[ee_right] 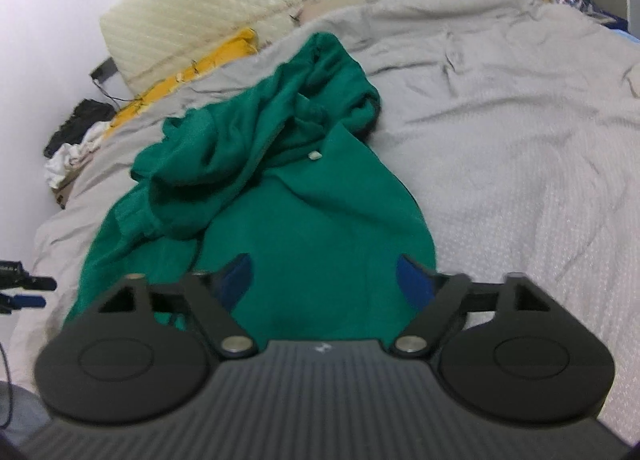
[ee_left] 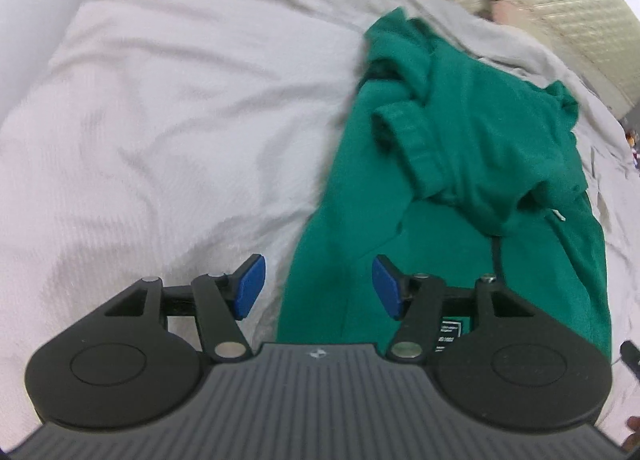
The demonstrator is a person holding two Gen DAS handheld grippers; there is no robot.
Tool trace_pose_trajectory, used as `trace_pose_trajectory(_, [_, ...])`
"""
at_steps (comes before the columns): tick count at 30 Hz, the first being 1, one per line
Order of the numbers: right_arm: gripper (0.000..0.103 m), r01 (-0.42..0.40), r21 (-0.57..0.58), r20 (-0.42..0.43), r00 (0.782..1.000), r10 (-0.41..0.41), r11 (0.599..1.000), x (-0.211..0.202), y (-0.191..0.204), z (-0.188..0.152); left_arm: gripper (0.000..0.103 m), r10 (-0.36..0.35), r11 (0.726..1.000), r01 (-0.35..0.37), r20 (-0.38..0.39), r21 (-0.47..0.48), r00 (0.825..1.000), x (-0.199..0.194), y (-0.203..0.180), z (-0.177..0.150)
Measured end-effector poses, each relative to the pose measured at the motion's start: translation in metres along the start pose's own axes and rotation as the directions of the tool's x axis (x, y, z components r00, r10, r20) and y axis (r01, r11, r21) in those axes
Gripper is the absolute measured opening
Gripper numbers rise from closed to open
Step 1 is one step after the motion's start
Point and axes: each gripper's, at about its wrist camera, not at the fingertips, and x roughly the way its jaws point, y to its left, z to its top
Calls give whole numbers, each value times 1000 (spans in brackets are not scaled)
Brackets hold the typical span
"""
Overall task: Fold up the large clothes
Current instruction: 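Move both tools to the green hoodie edges and close on the fabric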
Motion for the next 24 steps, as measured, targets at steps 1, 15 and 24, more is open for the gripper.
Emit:
trace_pose_trajectory(1, [86,13,7,-9,1000,-13,1000,3,-2,0,65,-8,1000,7,-16,-20,1000,4,4,0])
trace_pose_trajectory(15, [86,155,249,-174,978,-113,956,51,-59,-5,75,-28,998,18,-151,-65,988,40,7,-6])
trace_pose_trajectory(24, [88,-113,501,-159,963,220,858,55,-71,-16,79,-70,990,44,-188,-137,980,53,17,-6])
